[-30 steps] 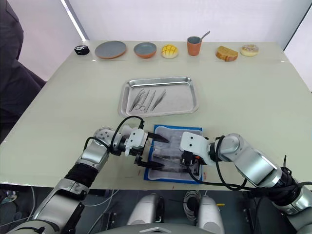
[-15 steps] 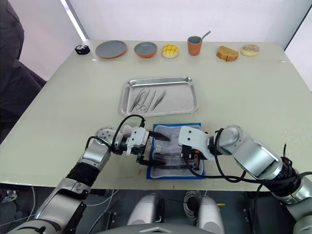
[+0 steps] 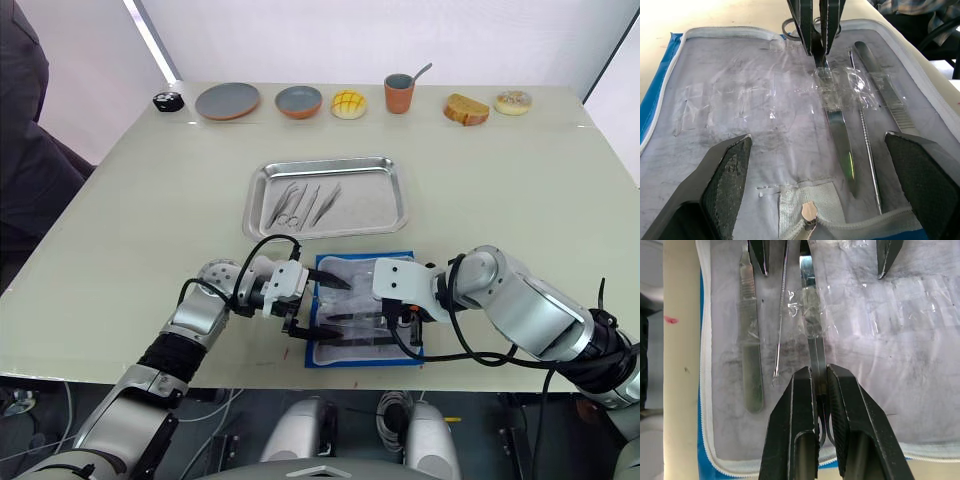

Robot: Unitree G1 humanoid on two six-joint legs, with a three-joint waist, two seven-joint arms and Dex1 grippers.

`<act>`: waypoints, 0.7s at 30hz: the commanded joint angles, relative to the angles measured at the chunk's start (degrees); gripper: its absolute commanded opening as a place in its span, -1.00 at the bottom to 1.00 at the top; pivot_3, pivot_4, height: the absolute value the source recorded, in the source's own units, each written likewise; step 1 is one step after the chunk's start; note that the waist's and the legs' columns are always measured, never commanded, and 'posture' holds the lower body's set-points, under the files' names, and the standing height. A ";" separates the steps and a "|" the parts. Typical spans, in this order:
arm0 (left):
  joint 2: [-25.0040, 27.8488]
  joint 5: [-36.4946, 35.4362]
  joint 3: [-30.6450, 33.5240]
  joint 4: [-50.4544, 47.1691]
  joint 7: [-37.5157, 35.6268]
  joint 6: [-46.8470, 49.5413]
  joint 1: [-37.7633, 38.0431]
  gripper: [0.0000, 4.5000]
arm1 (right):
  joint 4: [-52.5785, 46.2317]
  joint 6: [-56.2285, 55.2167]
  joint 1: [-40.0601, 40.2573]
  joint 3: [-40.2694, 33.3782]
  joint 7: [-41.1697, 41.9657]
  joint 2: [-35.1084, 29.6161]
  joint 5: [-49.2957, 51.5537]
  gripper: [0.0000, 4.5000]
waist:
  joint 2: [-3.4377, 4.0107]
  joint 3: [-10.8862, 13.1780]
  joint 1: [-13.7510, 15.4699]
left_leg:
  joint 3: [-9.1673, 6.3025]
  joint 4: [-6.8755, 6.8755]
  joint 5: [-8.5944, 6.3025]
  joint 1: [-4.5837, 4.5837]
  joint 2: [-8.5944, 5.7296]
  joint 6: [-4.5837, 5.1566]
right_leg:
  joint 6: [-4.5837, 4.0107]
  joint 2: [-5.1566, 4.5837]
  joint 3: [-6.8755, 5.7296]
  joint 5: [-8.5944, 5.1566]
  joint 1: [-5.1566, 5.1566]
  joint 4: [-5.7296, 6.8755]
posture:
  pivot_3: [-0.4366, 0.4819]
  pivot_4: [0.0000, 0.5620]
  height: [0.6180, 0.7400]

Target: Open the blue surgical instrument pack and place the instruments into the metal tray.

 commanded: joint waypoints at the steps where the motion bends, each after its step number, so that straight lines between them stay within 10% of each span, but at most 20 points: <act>1: -0.62 2.35 -2.62 1.82 0.68 1.04 1.11 1.00 | -2.66 -1.65 -1.68 -0.75 0.86 -0.98 -1.06 -0.99 | 0.00 0.00 0.00 | 0.00 0.00 0.00 0.00 0.00 0.00 | 0.00 0.00 0.00 0.00 0.00 0.00 | -0.05 -0.47 1.00; 21: -1.83 2.91 -2.72 1.95 1.27 0.82 1.05 1.00 | 1.86 -17.79 11.47 -13.31 7.59 -18.09 -3.29 -0.99 | 0.00 0.00 0.10 | 0.02 0.00 0.00 0.01 0.00 0.00 | 0.02 -0.01 0.01 -0.01 0.01 -0.03 | -0.05 -0.47 1.00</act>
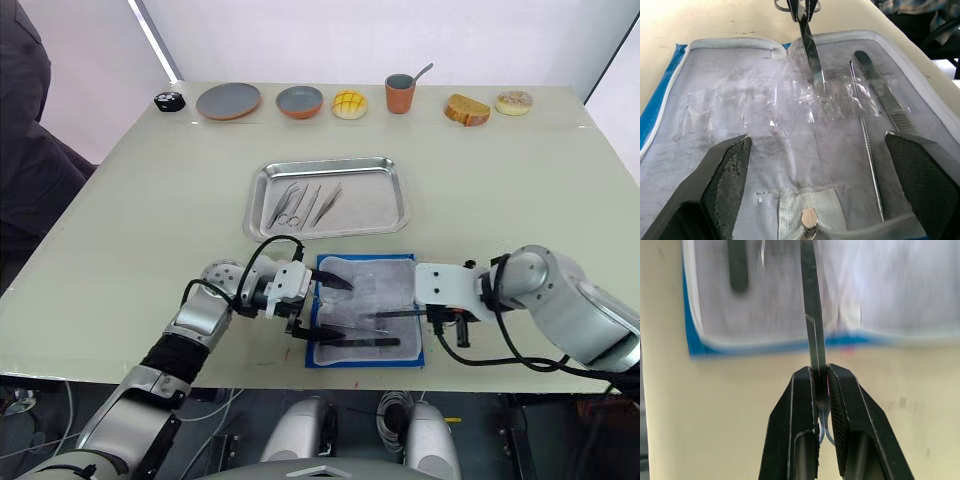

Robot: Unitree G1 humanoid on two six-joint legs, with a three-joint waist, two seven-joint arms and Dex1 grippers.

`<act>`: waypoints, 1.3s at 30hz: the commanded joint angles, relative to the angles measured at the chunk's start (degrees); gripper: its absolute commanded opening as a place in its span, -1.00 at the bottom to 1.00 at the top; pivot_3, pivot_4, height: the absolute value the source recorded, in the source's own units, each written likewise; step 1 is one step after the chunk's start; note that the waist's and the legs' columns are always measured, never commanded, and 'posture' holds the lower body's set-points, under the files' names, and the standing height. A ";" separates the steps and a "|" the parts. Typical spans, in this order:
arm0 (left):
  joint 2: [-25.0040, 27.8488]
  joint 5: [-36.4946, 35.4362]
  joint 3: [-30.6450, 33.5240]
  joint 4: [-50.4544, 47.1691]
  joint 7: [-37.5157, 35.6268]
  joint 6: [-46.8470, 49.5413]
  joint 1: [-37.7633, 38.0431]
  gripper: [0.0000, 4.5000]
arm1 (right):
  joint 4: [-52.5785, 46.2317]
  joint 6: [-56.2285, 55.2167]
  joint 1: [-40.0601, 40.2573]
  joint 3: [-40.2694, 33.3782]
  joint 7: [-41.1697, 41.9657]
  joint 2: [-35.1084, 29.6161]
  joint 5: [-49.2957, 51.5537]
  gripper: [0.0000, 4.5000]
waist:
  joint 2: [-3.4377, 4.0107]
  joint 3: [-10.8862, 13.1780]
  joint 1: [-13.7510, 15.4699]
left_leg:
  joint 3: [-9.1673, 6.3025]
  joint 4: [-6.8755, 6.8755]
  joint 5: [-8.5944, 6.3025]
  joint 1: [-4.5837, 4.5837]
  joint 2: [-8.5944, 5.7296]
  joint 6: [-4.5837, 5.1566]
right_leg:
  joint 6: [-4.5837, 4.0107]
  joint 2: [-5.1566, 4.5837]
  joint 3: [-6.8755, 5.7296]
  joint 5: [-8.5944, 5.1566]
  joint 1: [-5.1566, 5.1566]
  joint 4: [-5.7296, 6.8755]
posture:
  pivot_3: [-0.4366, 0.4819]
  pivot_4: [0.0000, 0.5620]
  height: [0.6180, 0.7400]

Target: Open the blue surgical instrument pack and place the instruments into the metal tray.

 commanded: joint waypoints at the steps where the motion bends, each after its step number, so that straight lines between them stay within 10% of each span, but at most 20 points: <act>1: -0.95 2.00 -2.64 2.26 0.62 0.45 0.99 1.00 | 0.74 -4.60 2.49 -6.89 1.96 -3.37 0.60 -0.99 | 0.00 0.00 0.00 | 0.01 0.00 0.00 0.01 0.00 0.00 | 0.00 0.00 0.00 0.00 0.00 0.00 | -0.05 -0.47 1.00; 11: -2.26 2.34 -2.63 3.36 1.13 -0.56 0.69 1.00 | 3.84 2.64 4.10 -30.13 -0.45 3.71 17.94 -0.99 | -0.03 0.00 0.19 | 0.01 0.00 0.00 0.04 -0.01 0.00 | 0.00 0.00 0.03 0.01 0.03 0.00 | -0.05 -0.47 1.00; 23: -2.60 2.20 -2.11 1.85 1.87 0.58 0.87 1.00 | 17.80 12.36 -17.82 -17.04 -30.12 30.63 5.10 -0.99 | 0.01 -0.02 -0.23 | 0.07 0.00 0.00 0.01 -0.03 0.00 | 0.01 0.00 0.14 0.00 -0.01 0.08 | -0.05 -0.47 1.00; 39: -2.52 1.96 -1.91 -0.12 3.98 1.54 2.84 1.00 | 47.03 4.14 -26.72 -24.13 -57.42 64.87 -1.28 -0.99 | 0.05 -0.03 -0.48 | 0.14 -0.05 0.01 0.02 -0.03 0.00 | 0.01 0.02 0.31 0.00 -0.12 0.23 | -0.05 -0.47 1.00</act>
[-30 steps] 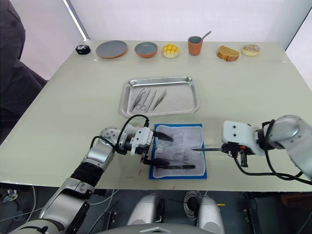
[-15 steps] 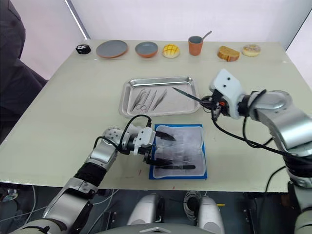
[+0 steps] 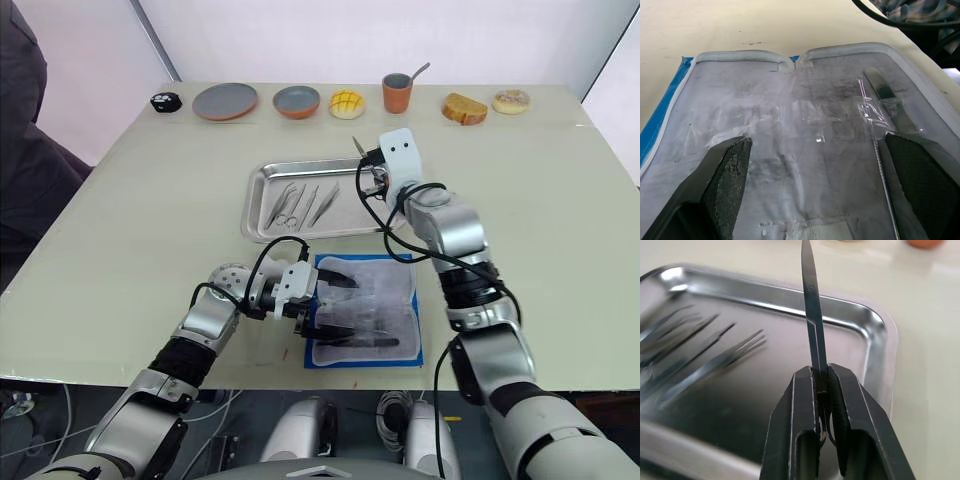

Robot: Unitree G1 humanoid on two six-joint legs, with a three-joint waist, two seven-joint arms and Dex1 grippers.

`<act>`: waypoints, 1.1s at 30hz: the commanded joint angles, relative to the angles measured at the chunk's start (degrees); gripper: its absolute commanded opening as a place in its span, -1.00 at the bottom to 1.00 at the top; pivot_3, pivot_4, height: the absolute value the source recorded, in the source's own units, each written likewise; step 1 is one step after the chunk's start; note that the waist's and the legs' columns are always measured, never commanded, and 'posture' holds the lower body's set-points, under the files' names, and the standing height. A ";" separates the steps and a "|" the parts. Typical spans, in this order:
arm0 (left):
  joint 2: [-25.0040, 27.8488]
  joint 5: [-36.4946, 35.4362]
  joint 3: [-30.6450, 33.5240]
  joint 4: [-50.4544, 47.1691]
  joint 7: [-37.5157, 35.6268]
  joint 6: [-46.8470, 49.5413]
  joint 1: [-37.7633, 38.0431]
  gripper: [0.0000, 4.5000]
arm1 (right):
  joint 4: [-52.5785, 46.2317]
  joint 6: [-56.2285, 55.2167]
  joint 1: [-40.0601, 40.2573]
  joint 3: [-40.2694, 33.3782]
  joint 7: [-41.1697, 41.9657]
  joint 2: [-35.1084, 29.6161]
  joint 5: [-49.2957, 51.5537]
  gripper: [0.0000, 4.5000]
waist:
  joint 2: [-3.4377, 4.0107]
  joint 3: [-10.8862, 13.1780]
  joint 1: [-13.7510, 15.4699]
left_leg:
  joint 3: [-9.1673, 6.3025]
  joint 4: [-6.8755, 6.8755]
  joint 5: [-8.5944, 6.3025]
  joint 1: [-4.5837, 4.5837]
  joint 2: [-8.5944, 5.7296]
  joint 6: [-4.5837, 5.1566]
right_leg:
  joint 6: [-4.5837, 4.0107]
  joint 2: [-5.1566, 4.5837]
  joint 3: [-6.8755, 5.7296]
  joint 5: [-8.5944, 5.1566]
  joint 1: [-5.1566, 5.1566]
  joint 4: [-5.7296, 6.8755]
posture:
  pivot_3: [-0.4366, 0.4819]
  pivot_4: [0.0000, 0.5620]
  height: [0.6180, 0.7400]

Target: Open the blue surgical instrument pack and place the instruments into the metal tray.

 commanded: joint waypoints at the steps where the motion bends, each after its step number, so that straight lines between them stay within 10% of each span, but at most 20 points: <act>1: -0.49 1.38 -2.09 1.37 1.01 0.88 1.57 1.00 | 1.57 -3.03 -1.95 -0.56 -2.07 2.38 -0.65 -0.99 | 0.00 0.00 0.03 | 0.01 0.00 0.00 0.00 0.00 0.00 | 0.00 0.00 0.01 0.00 0.00 -0.01 | -0.05 -0.47 1.00; 33: 0.00 1.27 -1.76 2.56 1.92 -0.20 1.81 1.00 | 23.78 -15.86 -6.95 -2.72 -5.60 9.75 -2.86 -0.99 | 0.01 0.00 -0.21 | 0.03 -0.04 -0.01 0.02 0.00 0.02 | 0.00 0.00 0.08 0.00 -0.01 -0.01 | -0.05 -0.47 1.00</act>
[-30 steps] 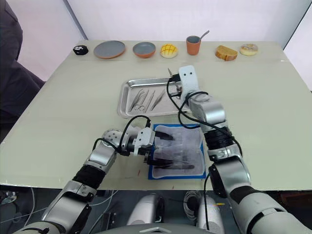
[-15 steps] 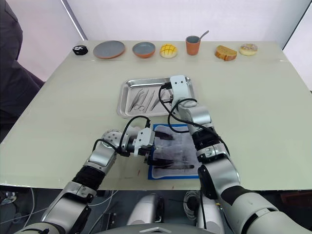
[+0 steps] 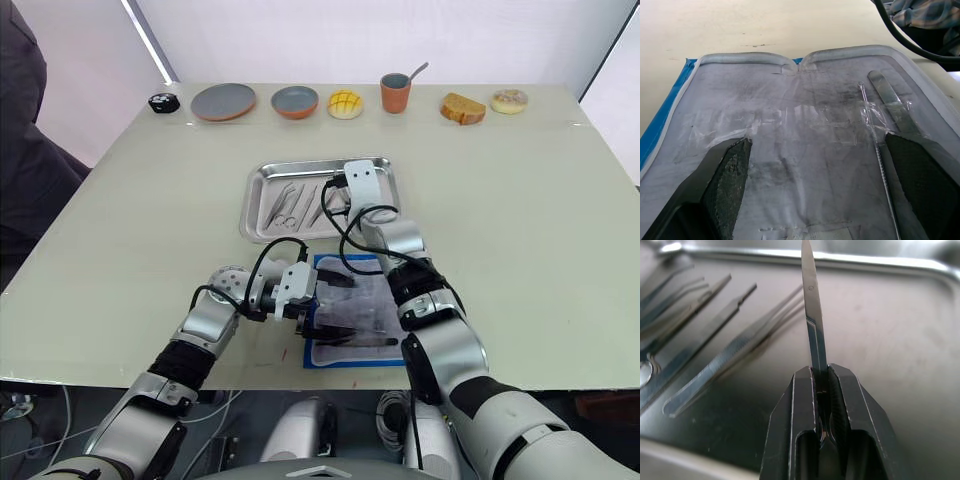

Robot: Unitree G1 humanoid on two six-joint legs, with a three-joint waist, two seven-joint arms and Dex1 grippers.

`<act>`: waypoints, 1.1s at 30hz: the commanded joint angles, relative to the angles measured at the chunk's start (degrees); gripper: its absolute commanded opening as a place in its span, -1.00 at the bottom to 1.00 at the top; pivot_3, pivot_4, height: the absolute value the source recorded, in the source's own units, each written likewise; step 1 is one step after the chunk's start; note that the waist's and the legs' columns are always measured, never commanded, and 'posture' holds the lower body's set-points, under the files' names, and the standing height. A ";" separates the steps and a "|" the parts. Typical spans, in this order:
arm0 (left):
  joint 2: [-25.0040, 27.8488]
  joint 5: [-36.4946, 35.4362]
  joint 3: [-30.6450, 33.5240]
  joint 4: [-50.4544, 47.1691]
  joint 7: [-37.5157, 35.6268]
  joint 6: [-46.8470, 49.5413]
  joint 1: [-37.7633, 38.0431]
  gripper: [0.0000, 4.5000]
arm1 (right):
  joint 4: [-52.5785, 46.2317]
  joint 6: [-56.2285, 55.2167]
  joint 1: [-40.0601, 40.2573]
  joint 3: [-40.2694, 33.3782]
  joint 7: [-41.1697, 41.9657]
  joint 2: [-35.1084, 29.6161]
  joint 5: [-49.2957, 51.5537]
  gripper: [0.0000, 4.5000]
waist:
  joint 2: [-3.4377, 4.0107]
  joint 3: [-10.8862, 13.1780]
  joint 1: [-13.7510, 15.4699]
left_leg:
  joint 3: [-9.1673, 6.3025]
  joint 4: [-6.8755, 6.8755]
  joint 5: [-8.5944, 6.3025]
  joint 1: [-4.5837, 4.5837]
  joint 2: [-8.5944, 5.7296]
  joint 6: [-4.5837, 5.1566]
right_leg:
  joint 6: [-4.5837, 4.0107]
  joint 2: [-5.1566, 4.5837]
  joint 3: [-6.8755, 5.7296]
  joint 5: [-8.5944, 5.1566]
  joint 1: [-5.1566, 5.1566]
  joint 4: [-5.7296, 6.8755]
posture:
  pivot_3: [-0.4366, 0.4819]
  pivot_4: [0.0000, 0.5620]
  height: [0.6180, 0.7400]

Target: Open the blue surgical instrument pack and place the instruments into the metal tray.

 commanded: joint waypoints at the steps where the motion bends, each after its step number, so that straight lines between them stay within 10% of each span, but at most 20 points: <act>1: -0.04 1.71 -1.72 2.56 0.73 0.30 1.09 1.00 | 0.42 -2.08 -2.04 -0.84 -0.21 0.43 0.01 -0.99 | 0.00 0.00 -0.01 | 0.00 0.00 0.00 0.00 0.00 0.00 | 0.00 0.00 0.00 0.00 0.00 0.00 | -0.05 -0.47 1.00; 10: 0.10 1.76 -1.75 2.25 0.84 0.42 1.12 1.00 | 2.71 -2.82 -2.16 -1.51 0.32 0.49 0.28 -0.99 | 0.00 0.00 -0.03 | 0.00 0.00 0.00 0.00 0.00 0.00 | 0.00 0.00 0.00 0.00 0.00 0.00 | -0.05 -0.47 1.00; 18: 0.24 1.68 -1.61 2.51 0.77 0.20 1.19 1.00 | -0.01 -3.48 -1.84 -1.06 2.91 -0.31 0.39 0.37 | 0.00 0.00 -0.04 | -0.01 -0.01 0.00 0.00 0.00 0.00 | 0.00 0.00 0.00 0.00 0.00 0.00 | -0.05 -0.47 1.00; 33: 0.98 1.22 -1.60 1.09 0.67 1.34 1.58 1.00 | -39.37 -7.14 19.16 1.24 36.53 -13.96 15.53 0.37 | 0.01 0.01 -0.12 | 0.00 -0.03 -0.01 0.01 0.00 0.02 | 0.01 0.05 0.12 -0.01 -0.01 -0.02 | -0.05 -0.47 1.00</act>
